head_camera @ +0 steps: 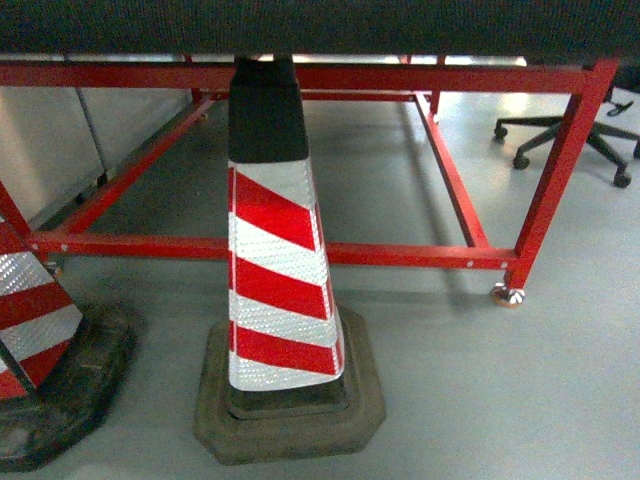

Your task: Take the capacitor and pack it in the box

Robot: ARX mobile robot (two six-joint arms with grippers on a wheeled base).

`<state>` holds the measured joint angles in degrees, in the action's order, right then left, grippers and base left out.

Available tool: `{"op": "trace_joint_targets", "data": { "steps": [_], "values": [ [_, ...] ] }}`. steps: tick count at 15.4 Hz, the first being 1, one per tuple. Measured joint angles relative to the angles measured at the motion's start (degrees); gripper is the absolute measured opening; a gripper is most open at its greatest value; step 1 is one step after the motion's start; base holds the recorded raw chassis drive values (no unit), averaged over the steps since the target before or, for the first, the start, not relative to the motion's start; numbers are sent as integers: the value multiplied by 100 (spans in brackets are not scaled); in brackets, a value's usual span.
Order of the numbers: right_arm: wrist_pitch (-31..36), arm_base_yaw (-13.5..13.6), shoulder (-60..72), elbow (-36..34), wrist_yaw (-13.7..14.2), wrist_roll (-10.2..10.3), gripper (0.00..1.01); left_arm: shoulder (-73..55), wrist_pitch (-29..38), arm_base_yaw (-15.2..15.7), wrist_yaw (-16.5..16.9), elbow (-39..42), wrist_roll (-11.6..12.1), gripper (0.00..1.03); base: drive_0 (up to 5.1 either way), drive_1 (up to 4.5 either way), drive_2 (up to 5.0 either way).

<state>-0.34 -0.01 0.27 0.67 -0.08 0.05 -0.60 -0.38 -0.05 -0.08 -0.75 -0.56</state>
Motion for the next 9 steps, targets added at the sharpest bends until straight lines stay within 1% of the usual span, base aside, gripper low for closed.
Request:
{"op": "trace_joint_targets", "data": {
  "steps": [9],
  "values": [
    [9, 0, 0, 0, 15, 17, 98, 0, 0, 0, 9, 0, 42, 44, 12, 412, -388]
  ]
}}
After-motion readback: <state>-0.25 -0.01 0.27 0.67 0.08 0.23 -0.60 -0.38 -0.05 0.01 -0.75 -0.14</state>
